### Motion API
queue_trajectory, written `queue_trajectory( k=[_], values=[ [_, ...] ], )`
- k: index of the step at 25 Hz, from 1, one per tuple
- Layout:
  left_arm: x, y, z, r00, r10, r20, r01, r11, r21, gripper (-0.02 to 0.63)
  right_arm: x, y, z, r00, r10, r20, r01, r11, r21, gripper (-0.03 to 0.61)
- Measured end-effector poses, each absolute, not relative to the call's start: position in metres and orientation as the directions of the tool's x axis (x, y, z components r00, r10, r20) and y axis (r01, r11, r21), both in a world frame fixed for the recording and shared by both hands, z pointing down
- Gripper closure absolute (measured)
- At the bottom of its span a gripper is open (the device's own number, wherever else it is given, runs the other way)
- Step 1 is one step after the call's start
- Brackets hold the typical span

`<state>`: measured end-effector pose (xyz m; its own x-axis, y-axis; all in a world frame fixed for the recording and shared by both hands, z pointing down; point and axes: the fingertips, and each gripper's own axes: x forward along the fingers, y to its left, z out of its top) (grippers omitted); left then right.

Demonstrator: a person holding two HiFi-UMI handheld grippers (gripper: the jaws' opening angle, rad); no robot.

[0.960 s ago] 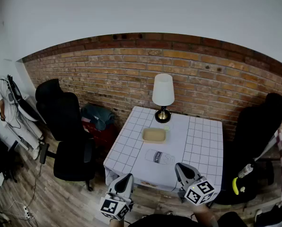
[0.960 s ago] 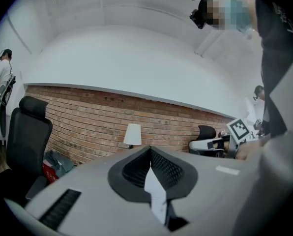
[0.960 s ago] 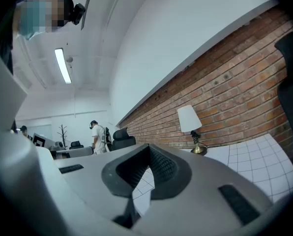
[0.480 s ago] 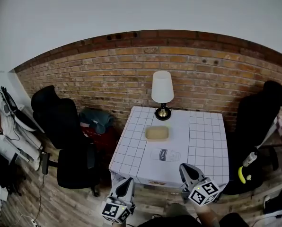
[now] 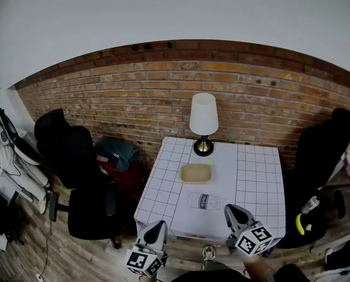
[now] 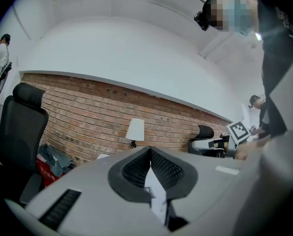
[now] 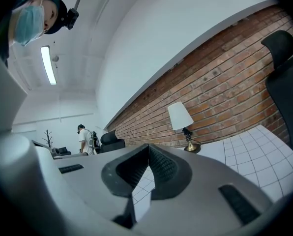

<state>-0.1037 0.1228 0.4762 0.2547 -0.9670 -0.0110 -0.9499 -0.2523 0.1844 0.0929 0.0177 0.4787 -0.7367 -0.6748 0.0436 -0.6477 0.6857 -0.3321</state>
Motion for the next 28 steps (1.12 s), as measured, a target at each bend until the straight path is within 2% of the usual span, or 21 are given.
queue_trajectory(
  k=[18,28],
  values=[
    [-0.103,-0.002,0.478,0.226,-0.974,0.009,-0.956,-0.220,0.191,0.603,0.085,-0.100,0.484,-0.777,-0.628,0.040,-0.598,0.717,-0.358,0.575],
    [-0.096,-0.039,0.488,0.233,-0.972,0.037,-0.954,-0.221,0.200,0.603,0.082,-0.130,0.495,-0.797,-0.602,0.059,-0.574,0.723,-0.384,0.574]
  ],
)
